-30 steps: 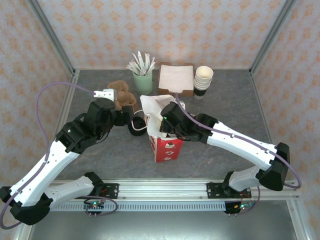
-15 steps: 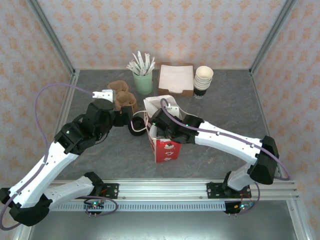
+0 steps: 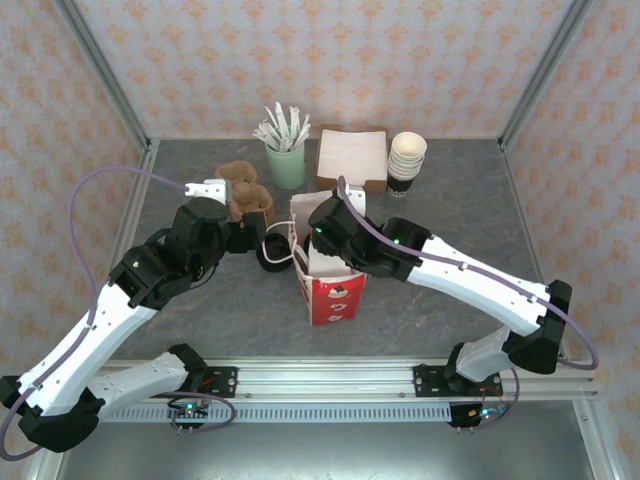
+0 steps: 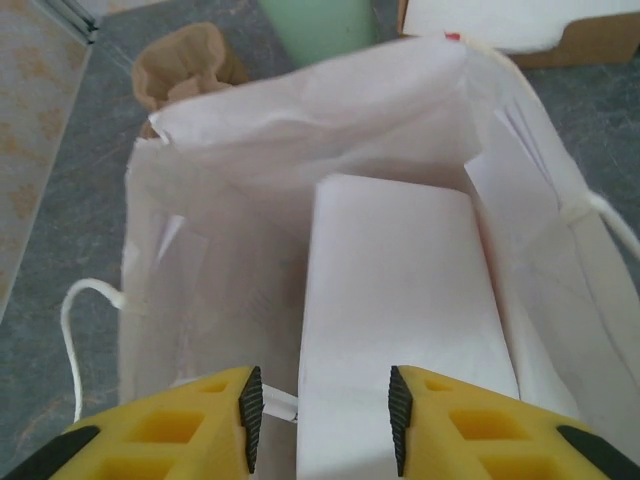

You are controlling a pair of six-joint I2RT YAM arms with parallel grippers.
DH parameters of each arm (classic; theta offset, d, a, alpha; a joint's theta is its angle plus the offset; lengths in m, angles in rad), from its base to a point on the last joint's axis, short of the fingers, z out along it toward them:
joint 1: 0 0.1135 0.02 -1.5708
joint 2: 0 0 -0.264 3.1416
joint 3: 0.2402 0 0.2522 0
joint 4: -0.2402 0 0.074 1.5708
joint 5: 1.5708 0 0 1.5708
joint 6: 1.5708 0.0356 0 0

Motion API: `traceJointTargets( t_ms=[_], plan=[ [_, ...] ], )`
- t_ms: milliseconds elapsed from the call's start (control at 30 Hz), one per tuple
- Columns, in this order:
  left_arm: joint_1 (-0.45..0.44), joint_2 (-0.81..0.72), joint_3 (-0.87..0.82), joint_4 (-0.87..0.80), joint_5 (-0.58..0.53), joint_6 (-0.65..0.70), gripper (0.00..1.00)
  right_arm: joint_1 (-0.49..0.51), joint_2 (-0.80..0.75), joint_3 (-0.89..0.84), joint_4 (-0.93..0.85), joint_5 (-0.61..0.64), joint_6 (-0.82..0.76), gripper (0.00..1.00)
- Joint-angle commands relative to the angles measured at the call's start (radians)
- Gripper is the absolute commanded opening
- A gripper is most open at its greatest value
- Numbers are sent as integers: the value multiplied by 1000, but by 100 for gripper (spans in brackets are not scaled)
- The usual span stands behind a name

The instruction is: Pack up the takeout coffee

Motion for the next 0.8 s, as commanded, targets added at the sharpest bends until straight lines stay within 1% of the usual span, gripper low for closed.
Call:
traceJointTargets(
  t_ms=[0,67,200,367,400,500,633,700,733,767],
  plan=[
    [8,-8,-8,10,-16,-19,86,1,-3,17,42,36,-55,39],
    [8,-7,-10,12,-13,-19,85,-3,8,21,63,33,-64,39],
    [8,-6,-18,17,-13,-17,86,-25,24,38,94,-15,-86,38],
    [8,-9,-30,53,-40,10,89,-62,-3,80,125,-74,-152,39],
    [8,-10,-32,63,-57,24,91,-72,-17,93,121,-70,-174,39],
    [8,-8,-36,86,-148,52,99,-104,-77,116,108,-26,-245,45],
    [24,-16,-73,161,-294,104,100,-170,-185,96,90,80,-339,57],
    [51,-26,-115,231,-361,134,100,-245,-241,56,80,102,-361,62],
    [67,-29,-143,273,-378,155,100,-284,-282,29,81,103,-365,64],
    [90,-32,-174,321,-397,179,100,-344,-314,-7,80,101,-367,66]
  ],
)
